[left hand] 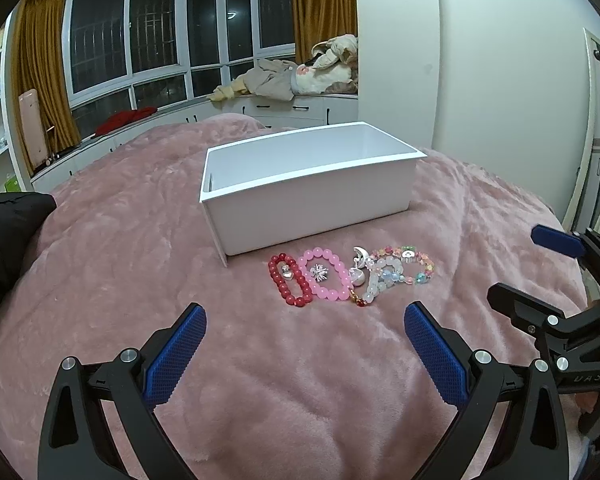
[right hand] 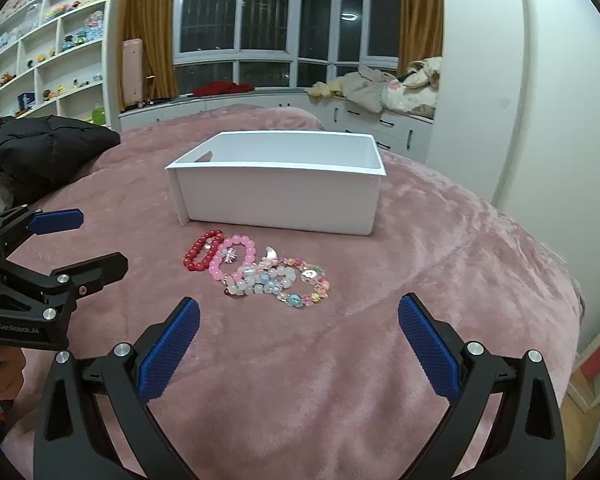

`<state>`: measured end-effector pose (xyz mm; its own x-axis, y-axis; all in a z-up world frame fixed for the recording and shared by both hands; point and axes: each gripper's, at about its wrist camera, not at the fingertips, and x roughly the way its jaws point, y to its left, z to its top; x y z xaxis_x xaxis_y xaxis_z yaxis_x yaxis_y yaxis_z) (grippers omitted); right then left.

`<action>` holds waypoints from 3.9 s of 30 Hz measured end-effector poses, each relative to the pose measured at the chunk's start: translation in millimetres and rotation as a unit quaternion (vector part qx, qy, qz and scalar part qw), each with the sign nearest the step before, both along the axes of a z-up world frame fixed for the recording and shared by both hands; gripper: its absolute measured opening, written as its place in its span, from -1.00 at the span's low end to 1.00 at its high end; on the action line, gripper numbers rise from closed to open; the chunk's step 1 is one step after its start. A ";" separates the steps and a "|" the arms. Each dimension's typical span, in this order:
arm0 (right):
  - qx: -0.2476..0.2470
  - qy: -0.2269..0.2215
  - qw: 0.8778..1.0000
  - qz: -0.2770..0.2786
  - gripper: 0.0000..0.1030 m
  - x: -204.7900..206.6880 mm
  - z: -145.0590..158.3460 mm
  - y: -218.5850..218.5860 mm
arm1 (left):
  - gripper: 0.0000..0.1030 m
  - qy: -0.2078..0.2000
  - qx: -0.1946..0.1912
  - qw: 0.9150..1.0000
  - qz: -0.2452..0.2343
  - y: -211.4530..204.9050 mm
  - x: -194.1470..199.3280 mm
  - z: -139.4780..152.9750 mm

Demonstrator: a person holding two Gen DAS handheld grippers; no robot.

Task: Organize jewelry
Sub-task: 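Grasp the red bead bracelet with the left tool while the right tool grasps the colourful bead bracelet, then lift both held bracelets and carry them over the white box, then open both tools to drop the bracelets into the white box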

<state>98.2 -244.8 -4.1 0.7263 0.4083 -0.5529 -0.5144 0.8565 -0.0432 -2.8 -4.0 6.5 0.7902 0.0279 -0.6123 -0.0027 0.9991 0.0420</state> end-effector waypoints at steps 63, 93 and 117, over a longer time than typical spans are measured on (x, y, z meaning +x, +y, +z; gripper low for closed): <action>0.275 0.110 0.939 0.176 -0.79 101.3 -42.7 -64.6 | -0.71 0.016 -0.072 0.997 0.016 42.0 80.1 -34.3; 0.284 0.046 0.942 0.173 -0.80 220.1 67.4 -12.5 | -0.71 -0.041 -0.065 0.997 0.021 60.6 194.9 55.1; 0.305 0.032 0.947 0.096 0.92 195.6 3.0 -40.9 | 0.79 -0.010 -0.081 0.996 0.029 63.0 198.5 -2.2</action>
<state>293.8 -285.7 -1.1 0.5795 0.7870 -0.2118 -0.6477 0.6025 0.4664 195.8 58.9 4.3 0.8028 -0.0242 -0.5958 -0.0600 0.9908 -0.1210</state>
